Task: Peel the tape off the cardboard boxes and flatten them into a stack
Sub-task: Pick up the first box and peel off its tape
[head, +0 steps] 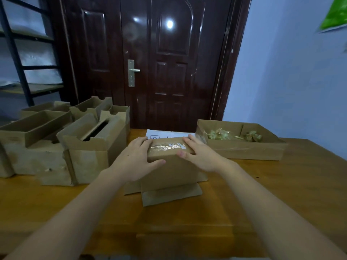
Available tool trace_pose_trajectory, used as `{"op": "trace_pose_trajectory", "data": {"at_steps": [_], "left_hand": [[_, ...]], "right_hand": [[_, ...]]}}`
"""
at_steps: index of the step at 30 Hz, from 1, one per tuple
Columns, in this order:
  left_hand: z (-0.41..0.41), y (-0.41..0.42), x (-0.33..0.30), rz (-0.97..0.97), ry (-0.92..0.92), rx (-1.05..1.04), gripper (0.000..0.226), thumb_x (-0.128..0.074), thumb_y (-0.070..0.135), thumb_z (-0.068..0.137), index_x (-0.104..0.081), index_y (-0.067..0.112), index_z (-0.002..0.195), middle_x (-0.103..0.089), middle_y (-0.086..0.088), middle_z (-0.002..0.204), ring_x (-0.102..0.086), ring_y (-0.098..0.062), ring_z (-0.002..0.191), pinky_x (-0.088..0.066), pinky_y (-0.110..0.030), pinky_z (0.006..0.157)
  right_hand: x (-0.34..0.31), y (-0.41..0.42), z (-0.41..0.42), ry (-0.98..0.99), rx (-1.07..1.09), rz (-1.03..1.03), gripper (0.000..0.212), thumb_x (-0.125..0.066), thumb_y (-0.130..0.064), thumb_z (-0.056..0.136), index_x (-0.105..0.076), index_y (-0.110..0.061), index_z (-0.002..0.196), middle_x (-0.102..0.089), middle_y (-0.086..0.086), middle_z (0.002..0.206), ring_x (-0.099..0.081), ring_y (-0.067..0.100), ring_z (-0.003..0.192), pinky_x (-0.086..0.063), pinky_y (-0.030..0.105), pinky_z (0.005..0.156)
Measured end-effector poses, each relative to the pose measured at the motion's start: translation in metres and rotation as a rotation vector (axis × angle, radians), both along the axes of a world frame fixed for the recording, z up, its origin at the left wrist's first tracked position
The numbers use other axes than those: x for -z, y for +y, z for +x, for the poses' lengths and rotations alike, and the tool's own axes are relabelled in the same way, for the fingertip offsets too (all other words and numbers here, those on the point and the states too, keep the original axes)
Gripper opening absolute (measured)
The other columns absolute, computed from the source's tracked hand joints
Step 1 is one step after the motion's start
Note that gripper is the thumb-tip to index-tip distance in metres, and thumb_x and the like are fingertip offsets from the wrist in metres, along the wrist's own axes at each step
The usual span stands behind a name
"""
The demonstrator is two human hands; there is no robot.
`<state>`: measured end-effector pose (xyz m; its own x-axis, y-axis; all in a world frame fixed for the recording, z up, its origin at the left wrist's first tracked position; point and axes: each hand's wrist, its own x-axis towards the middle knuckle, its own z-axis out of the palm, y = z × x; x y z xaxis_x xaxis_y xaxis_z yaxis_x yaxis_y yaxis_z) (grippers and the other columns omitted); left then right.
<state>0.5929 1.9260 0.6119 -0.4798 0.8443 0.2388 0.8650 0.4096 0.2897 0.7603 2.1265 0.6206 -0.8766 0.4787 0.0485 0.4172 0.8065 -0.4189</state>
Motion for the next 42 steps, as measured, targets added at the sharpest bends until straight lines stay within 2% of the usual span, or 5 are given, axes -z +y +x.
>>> {"op": "trace_pose_trajectory", "data": {"at_steps": [14,20,25,36,42], "left_hand": [[0.007,-0.024,-0.004,0.017,0.073,0.187,0.100,-0.054,0.093,0.071,-0.035,0.042,0.155,-0.034,0.014,0.122,-0.037,-0.007,0.118,-0.045,-0.033,0.105],[0.033,-0.017,0.007,0.257,0.149,0.346,0.064,-0.058,0.077,0.082,-0.062,0.039,0.133,-0.045,0.017,0.112,-0.045,-0.004,0.104,-0.046,-0.025,0.090],[0.056,0.001,0.005,0.288,0.041,0.285,0.061,-0.046,0.081,0.086,-0.062,0.038,0.126,-0.052,0.020,0.130,-0.043,-0.004,0.121,-0.044,-0.026,0.099],[0.040,-0.014,-0.006,0.385,0.442,0.233,0.017,-0.057,0.028,0.100,-0.067,0.016,0.106,-0.066,-0.001,0.128,-0.061,-0.019,0.116,-0.048,-0.023,0.092],[0.045,-0.006,-0.015,0.421,0.003,0.312,0.030,-0.045,0.046,0.096,-0.050,0.032,0.122,-0.040,0.014,0.156,-0.037,-0.002,0.139,-0.029,-0.018,0.105]], "right_hand": [[-0.002,0.009,0.012,0.152,0.106,0.040,0.049,-0.054,-0.043,0.103,-0.046,-0.038,0.151,-0.018,0.005,0.168,-0.013,0.025,0.155,-0.022,0.049,0.124],[-0.017,-0.013,0.017,0.262,0.135,-0.122,0.048,-0.046,-0.053,0.104,-0.068,-0.017,0.081,-0.065,0.002,0.083,-0.059,0.017,0.079,-0.045,0.035,0.076],[-0.024,-0.029,0.008,0.098,0.168,-0.151,0.096,-0.058,-0.078,0.080,-0.042,-0.019,0.154,-0.050,0.000,0.152,-0.048,0.021,0.137,-0.039,0.030,0.098],[-0.026,-0.011,0.028,0.425,0.246,-0.581,0.044,-0.042,-0.028,0.097,-0.052,0.008,0.122,-0.057,0.011,0.089,-0.052,0.028,0.079,-0.041,0.036,0.065],[-0.025,-0.014,0.034,0.375,0.139,-0.643,0.034,-0.042,-0.043,0.097,-0.059,-0.062,0.119,-0.069,-0.020,0.111,-0.063,0.014,0.106,-0.054,0.026,0.071]]}}
